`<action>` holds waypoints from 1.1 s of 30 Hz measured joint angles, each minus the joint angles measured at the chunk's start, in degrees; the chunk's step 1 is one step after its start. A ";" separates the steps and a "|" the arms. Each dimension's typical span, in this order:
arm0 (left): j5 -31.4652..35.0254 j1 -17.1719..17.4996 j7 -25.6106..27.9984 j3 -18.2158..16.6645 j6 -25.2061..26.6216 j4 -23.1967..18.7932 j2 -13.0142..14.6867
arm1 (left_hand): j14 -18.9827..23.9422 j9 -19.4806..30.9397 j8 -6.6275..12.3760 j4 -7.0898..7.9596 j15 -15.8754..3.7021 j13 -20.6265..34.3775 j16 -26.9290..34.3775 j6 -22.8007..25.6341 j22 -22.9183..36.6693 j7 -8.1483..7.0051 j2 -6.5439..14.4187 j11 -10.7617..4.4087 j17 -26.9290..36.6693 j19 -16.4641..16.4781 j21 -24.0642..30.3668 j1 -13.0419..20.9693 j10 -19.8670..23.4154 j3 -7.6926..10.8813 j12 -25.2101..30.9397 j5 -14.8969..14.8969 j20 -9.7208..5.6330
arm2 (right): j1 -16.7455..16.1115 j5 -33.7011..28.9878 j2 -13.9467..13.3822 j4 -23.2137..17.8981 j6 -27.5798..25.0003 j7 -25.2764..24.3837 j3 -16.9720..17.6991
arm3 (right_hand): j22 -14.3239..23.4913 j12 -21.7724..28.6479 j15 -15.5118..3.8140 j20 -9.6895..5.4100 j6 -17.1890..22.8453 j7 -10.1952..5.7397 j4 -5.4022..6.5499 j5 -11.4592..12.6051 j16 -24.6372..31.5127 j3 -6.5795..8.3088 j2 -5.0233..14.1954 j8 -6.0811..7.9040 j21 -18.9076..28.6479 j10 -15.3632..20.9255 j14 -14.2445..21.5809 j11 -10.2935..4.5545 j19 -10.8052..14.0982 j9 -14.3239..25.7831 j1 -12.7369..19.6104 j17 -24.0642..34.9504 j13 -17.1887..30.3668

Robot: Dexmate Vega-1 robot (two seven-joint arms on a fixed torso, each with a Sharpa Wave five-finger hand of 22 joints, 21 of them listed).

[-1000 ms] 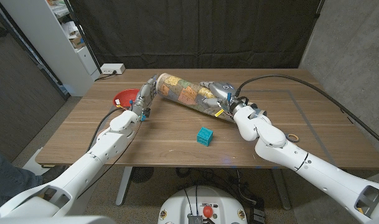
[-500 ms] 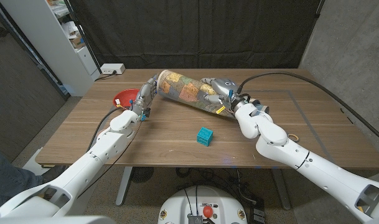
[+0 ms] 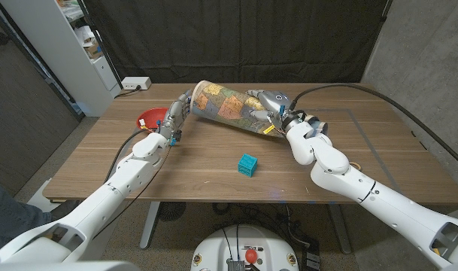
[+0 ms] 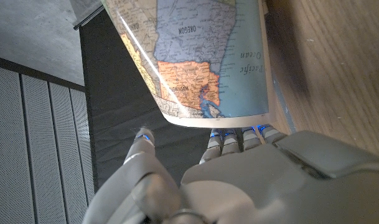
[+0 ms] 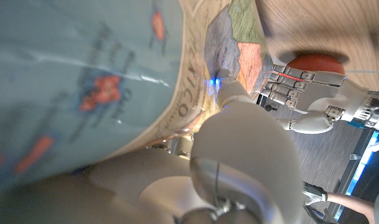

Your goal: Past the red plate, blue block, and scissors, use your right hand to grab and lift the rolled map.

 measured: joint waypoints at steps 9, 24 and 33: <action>0.21 0.02 0.21 -0.08 0.44 -0.63 0.57 | 0.00 0.00 0.00 0.00 0.00 0.00 0.00 0.00 0.00 0.00 0.00 0.00 0.00 0.00 0.00 0.00 0.00 0.00 0.00 0.00 0.00 | -0.02 0.00 -0.05 -0.22 -0.18 -0.50 0.33 | 0.00 0.00 0.00 -0.02 0.19 0.19 0.00 -0.29 0.00 0.00 -0.01 -0.22 -0.21 0.00 0.00 0.00 0.02 -0.01 -0.01 0.27 0.00; 0.40 0.68 1.01 -0.75 1.11 -1.42 1.58 | -0.01 0.00 0.00 -0.15 -0.01 0.00 0.00 0.00 0.00 0.00 0.00 0.00 -0.01 0.00 0.00 0.00 0.00 -0.15 0.00 0.00 0.00 | -0.02 -0.03 -0.08 -0.73 -0.72 -0.67 0.66 | -0.02 0.00 0.00 -0.22 0.80 0.19 0.00 -0.97 0.00 0.00 0.00 -0.23 -0.21 0.32 -0.01 -0.32 0.22 -0.03 0.00 0.27 0.00; 0.40 1.13 1.45 -1.19 1.15 -1.74 2.01 | -0.01 0.00 0.00 -0.15 -0.01 0.00 0.00 0.00 0.00 0.00 0.00 0.00 -0.01 0.00 0.00 0.00 0.00 -0.15 0.00 0.00 0.00 | -0.01 -0.03 -0.36 -0.74 -0.68 -1.03 0.89 | -0.02 0.00 -0.09 -0.21 0.79 0.19 0.00 -1.24 0.00 0.00 0.30 -0.23 -0.42 0.33 0.51 -0.30 0.21 -0.03 0.30 0.26 0.28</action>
